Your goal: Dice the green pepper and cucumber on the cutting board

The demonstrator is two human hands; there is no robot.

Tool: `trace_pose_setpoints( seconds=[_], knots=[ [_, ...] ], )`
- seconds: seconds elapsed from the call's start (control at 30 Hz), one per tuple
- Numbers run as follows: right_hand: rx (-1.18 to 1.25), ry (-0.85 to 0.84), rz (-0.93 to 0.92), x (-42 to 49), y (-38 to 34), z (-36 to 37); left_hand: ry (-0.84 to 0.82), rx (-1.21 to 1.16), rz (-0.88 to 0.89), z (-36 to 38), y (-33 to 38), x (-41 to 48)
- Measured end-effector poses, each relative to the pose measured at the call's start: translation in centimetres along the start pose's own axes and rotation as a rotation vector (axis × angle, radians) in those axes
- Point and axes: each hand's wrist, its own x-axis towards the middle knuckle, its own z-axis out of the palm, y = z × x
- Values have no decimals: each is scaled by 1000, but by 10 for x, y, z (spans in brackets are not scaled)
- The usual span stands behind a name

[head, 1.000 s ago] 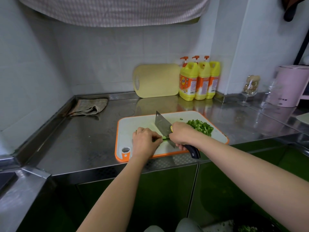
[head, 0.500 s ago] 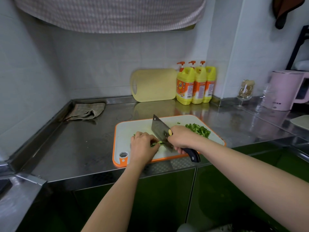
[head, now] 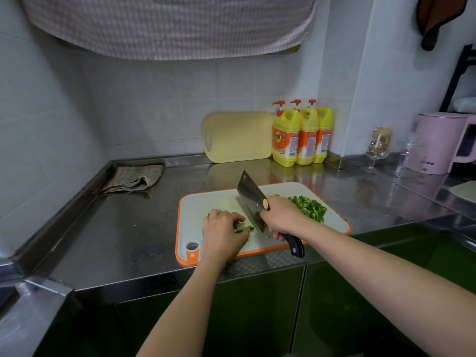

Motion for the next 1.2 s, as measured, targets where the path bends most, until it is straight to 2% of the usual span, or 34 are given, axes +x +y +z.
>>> trace_pose_setpoints(
  seconds=[0.17, 0.43, 0.7, 0.93, 1.2],
  knots=[
    [-127, -112, 25, -8, -7, -3, 3, -2, 4, 1, -1, 1],
    [-200, -60, 34, -2, -13, 15, 38, 2, 20, 3, -2, 2],
    [-145, -49, 102, 6, 8, -4, 37, 86, 49, 7, 18, 11],
    [-175, -17, 88, 9, 13, -4, 27, 112, 108, 9, 22, 12],
    [-84, 0, 16, 2, 21, -7, 5, 98, 90, 1, 14, 2]
  ],
)
